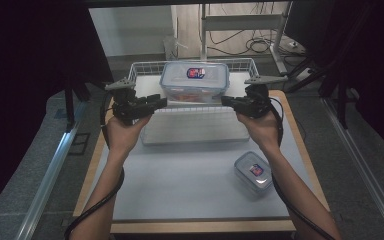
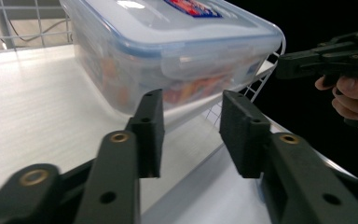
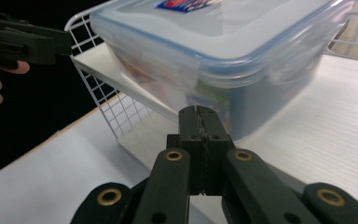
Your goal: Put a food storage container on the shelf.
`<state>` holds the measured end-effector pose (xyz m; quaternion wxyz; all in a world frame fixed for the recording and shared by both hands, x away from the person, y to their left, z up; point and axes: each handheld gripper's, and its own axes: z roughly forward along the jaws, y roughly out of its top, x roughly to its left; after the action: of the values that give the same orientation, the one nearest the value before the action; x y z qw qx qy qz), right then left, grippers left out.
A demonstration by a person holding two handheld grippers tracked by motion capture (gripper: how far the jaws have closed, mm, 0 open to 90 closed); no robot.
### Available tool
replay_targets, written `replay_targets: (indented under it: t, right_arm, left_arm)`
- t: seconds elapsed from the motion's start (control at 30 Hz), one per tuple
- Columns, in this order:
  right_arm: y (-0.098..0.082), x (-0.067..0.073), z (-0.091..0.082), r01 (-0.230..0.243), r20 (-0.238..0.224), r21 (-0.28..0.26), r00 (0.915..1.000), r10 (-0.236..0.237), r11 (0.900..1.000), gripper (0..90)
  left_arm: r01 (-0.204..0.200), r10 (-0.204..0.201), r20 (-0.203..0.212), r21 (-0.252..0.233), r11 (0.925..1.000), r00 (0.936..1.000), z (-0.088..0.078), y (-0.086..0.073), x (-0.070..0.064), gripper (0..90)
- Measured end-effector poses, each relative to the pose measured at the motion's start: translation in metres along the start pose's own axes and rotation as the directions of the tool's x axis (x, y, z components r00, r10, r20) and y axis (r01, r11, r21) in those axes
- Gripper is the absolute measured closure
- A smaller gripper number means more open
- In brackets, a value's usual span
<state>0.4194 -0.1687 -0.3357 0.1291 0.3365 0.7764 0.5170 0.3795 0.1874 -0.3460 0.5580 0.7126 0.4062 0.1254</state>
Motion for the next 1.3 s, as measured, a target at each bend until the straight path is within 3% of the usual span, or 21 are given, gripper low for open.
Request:
replay_targets:
  t: [0.17,0.5,0.87,1.03,1.2,1.23,1.3]
  right_arm:
    - [0.001,-0.003,0.013,0.005,0.018,0.019,0.9998,-0.005,1.0,89.7]
    - [0.0,-0.011,0.019,-0.015,0.035,0.021,0.9993,0.014,1.0,89.8]
    - [-0.006,0.001,0.006,0.02,0.018,0.004,0.9996,-0.02,1.0,84.6]
    - [-0.011,0.005,-0.003,0.033,0.011,0.007,0.9994,-0.033,0.999,85.0]
    - [-0.023,0.012,-0.015,0.058,0.006,0.004,0.9983,-0.058,0.998,76.0]
    - [-0.03,0.016,-0.019,0.07,0.01,0.012,0.9975,-0.07,0.998,67.9]
    - [-0.038,0.02,-0.023,0.082,0.012,0.022,0.9965,-0.083,0.996,60.6]
  left_arm:
    - [-0.011,0.011,0.008,-0.032,0.9994,0.9999,-0.007,-0.018,-0.005,51.6]
    - [0.002,-0.001,0.027,-0.025,0.9997,0.9996,-0.014,-0.036,-0.005,50.6]
    - [-0.038,0.039,0.047,-0.011,0.9992,0.9982,-0.016,-0.041,-0.021,47.0]
    - [-0.054,0.053,0.057,0.004,0.9985,0.997,-0.016,-0.052,-0.029,44.8]
    - [-0.073,0.071,0.051,0.028,0.997,0.9962,-0.017,-0.068,-0.035,39.2]
    - [-0.073,0.072,0.047,0.034,0.9967,0.9963,-0.018,-0.075,-0.037,37.8]
    - [-0.075,0.073,0.046,0.043,0.9963,0.9962,-0.018,-0.082,-0.039,34.5]
